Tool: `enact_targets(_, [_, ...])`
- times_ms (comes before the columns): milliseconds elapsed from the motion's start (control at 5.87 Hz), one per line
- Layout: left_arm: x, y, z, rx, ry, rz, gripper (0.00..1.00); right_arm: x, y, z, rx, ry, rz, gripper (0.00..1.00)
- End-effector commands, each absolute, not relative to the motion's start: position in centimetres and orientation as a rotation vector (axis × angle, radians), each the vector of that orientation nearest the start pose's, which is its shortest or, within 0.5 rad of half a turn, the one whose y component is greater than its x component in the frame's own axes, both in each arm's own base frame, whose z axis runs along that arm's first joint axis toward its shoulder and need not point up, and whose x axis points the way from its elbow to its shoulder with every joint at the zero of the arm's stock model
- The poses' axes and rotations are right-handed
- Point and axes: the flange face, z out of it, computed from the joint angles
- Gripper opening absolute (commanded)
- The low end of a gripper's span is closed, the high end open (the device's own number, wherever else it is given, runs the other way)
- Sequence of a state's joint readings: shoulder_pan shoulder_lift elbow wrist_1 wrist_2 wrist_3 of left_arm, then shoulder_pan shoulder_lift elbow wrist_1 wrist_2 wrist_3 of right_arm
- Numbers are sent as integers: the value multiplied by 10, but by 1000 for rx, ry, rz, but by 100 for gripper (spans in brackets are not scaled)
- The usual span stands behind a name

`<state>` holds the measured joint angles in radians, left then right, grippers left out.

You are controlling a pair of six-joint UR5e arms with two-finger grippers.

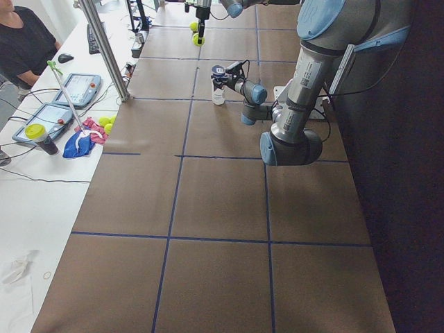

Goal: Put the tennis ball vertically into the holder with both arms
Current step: 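Carry the ball with the right gripper over the can's open top, then open the right gripper to drop the ball into the can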

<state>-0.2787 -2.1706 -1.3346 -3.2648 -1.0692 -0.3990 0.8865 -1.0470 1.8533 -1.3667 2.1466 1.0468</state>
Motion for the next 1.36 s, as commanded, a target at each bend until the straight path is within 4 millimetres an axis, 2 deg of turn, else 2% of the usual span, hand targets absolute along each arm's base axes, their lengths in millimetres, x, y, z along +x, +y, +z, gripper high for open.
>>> enact_targets(0, [562, -350, 245, 1535, 1273, 56, 83, -363, -479, 139, 201, -1186, 101, 9])
enact_targets(170, [562, -350, 245, 1535, 1273, 56, 83, -396, -448, 121, 211, -1205, 75, 9])
enact_targets(341, [562, -350, 245, 1535, 1273, 56, 83, -415, -431, 104, 198, -1229, 93, 11])
enact_targets(511, [562, -350, 244, 1536, 1275, 55, 83, -433, -417, 103, 220, -1220, 90, 12])
enact_targets(681, [562, -350, 244, 1536, 1275, 55, 83, -441, -416, 100, 217, -1218, 84, 16])
enact_targets(852, [562, -350, 245, 1535, 1273, 56, 83, -444, -415, 102, 212, -1215, 81, 43])
enact_targets(1022, [562, -350, 244, 1536, 1275, 55, 83, -444, -414, 100, 211, -1218, 78, 79])
enact_targets(1192, [562, -350, 244, 1536, 1275, 55, 83, -444, -414, 102, 214, -1214, 83, 99])
